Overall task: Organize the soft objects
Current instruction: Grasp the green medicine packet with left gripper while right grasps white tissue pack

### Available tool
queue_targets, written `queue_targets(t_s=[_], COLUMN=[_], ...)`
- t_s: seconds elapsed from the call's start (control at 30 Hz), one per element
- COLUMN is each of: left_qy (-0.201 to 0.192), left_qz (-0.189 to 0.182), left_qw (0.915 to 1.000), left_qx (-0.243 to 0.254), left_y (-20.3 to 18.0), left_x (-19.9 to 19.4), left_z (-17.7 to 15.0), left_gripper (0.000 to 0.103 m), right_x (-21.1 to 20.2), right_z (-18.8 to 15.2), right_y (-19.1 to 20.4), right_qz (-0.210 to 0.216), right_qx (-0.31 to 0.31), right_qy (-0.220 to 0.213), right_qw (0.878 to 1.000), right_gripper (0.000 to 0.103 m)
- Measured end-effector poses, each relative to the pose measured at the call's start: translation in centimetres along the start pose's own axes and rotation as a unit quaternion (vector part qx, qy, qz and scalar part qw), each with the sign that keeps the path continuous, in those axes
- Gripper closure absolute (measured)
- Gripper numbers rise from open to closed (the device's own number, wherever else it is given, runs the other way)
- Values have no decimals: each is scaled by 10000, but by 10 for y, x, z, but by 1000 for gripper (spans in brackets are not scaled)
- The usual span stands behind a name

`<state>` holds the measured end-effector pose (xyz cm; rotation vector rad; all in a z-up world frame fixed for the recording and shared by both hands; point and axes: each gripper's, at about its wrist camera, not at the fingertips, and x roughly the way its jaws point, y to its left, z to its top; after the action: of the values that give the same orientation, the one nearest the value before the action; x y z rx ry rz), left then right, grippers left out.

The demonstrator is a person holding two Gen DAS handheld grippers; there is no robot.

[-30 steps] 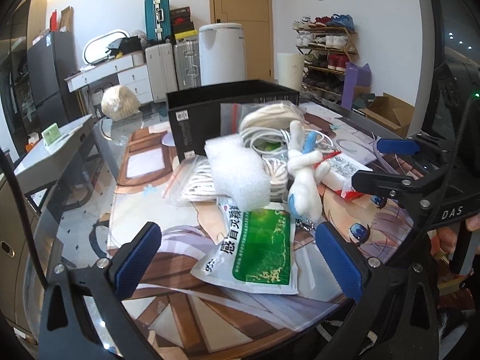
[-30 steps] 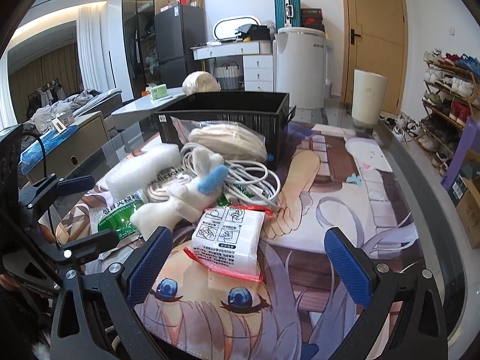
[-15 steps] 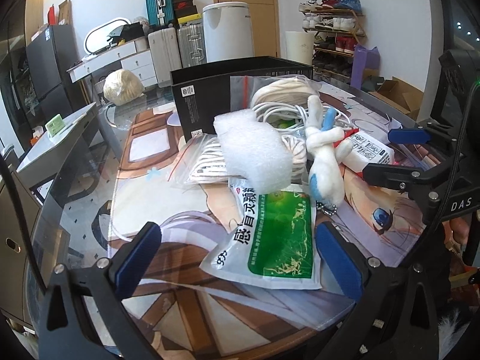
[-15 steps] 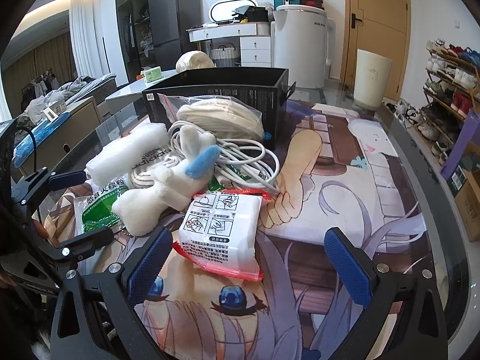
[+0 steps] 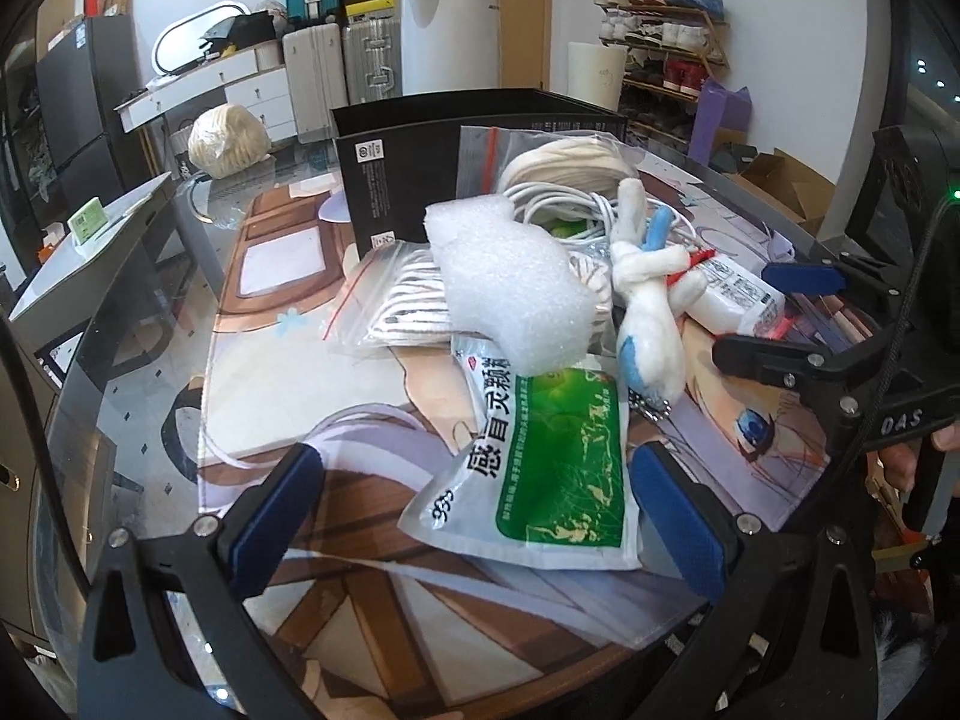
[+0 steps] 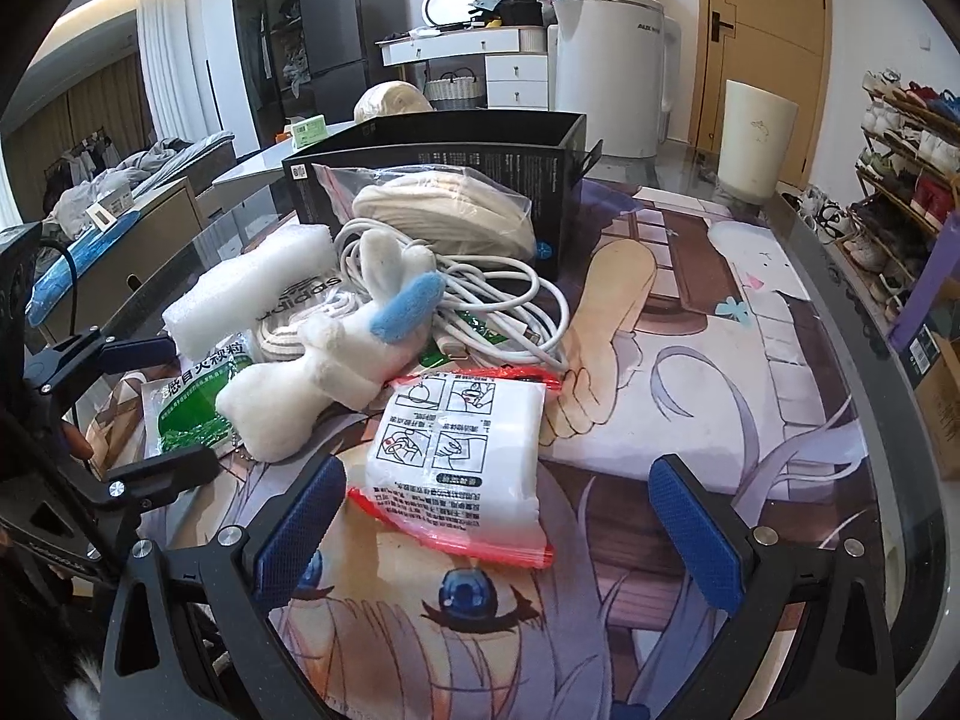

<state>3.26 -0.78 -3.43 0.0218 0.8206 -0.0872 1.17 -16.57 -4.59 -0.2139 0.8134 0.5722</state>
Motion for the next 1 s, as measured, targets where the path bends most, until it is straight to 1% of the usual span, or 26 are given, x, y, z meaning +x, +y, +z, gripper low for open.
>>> queue_targets(t_s=[0.07,0.23,0.33,0.43,0.53,0.63,0.7,0.83,0.9,1.0], left_qy=[17,-35,-26,-6,15,-21,-54,-97,-135,-223], left_qz=[-62,-123,-139,-129,-140,-148,-139,-141,-143,-137], left_qw=[10000,9998,9998,9999,9998,9998,9998,9997,9996,9994], left_qx=[67,144,139,115,123,159,163,173,184,229], left_y=[-2,-4,-3,-3,-2,-2,-2,-2,-3,-5], left_x=[-1,-1,0,1,1,2,3,3,3,1], left_z=[0,-3,-2,-1,-1,1,1,2,1,1], left_gripper=[0,0,0,0,0,0,0,0,1,7], right_x=[-3,0,1,3,3,2,2,1,0,-1], right_z=[-1,-1,0,2,1,0,0,0,1,1], right_y=[0,-1,-2,1,3,2,4,5,5,6], right_qz=[-44,-4,37,-29,-93,-88,-77,-132,-119,-80], right_qx=[5,42,80,52,5,44,-37,-100,-128,-174], right_qy=[-28,-14,81,171,163,81,57,7,-13,-11], right_qw=[10000,10000,9999,9998,9998,9999,9999,9999,9998,9998], right_gripper=[0,1,1,1,1,1,1,15,20,27])
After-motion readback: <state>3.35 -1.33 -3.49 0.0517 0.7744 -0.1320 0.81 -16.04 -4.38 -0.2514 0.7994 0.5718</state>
